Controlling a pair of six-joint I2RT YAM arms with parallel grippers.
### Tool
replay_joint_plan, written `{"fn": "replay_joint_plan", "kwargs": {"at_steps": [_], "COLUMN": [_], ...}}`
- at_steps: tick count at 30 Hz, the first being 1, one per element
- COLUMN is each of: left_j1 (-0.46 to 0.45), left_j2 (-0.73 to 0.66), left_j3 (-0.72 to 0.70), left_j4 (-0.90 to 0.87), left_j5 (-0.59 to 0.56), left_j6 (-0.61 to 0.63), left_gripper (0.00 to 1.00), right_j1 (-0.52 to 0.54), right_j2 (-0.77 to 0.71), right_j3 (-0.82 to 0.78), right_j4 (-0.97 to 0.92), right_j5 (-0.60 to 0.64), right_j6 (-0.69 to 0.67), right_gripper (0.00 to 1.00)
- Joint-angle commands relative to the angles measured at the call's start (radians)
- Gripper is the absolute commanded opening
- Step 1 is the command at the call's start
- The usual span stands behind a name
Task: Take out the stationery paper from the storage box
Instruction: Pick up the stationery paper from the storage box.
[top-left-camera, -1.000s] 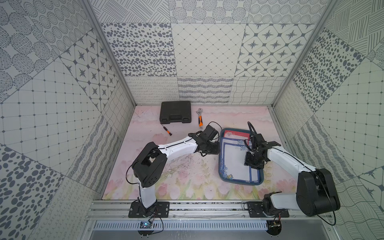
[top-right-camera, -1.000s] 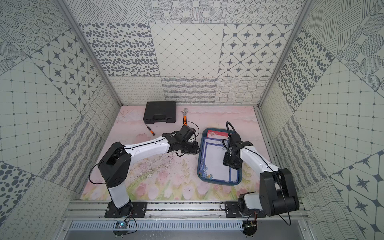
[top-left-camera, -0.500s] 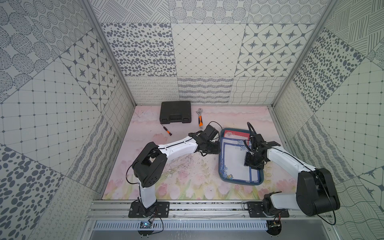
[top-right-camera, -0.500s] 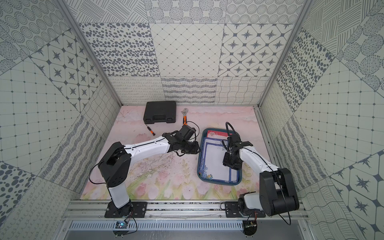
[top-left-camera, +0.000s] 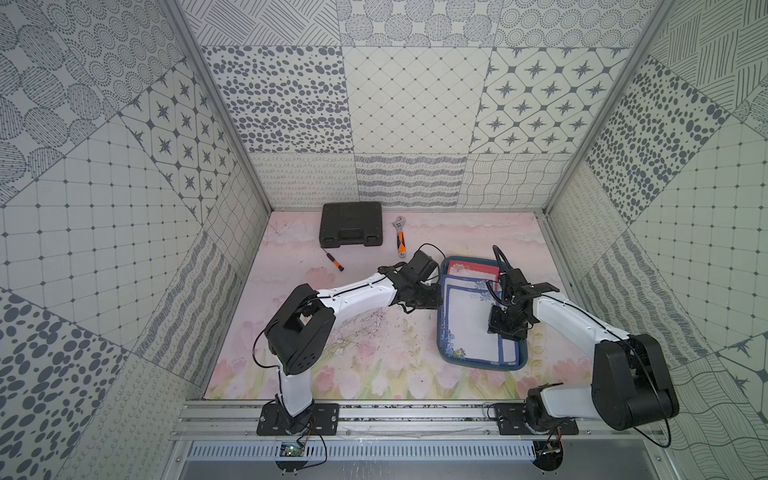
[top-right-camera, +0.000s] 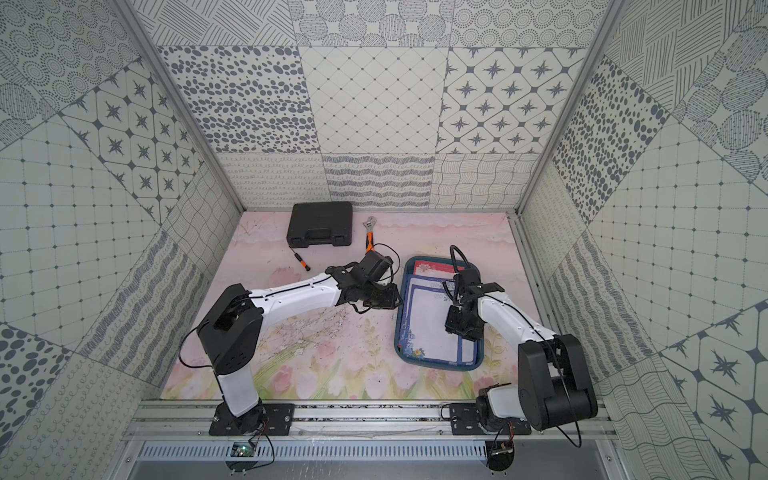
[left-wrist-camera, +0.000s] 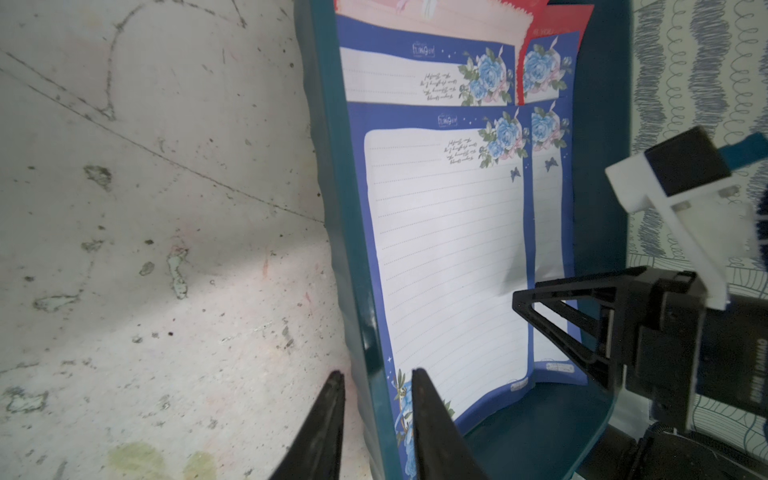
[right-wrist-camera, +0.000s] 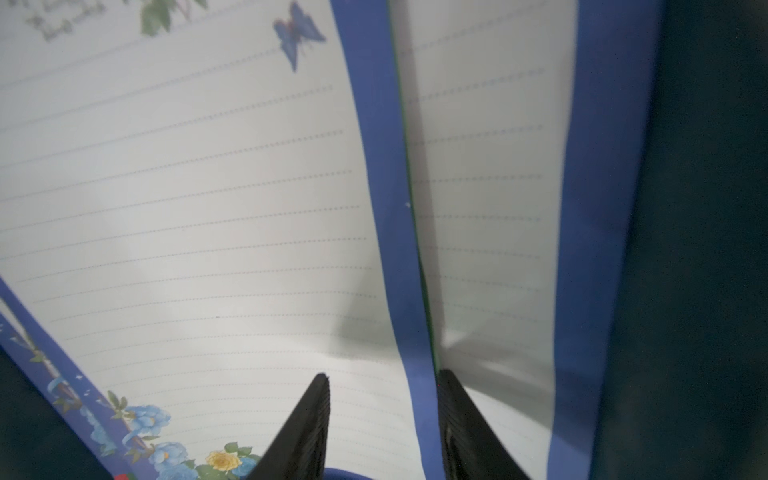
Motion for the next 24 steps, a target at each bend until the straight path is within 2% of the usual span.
{"fn": "replay_joint_plan", "kwargs": {"at_steps": [1,24], "left_j1": [-0.01,-0.018], "left_j2": [0.01,0.08], "left_j3": [0.014,0.059], "left_j4": [-0.02,-0.028], "left_j5": [0.009,0.037], "left_j6": [0.001,0.007], "left_gripper": [0.29,0.27], "right_j1": [0.006,0.005], "right_j2": [0.004,-0.021], "right_j3": [-0.009,-0.009], "right_j4": [0.007,0.062], "right_j5": [-0.014,-0.091], "right_j6": [0.001,-0.016], "right_gripper": [0.45,0.41]}}
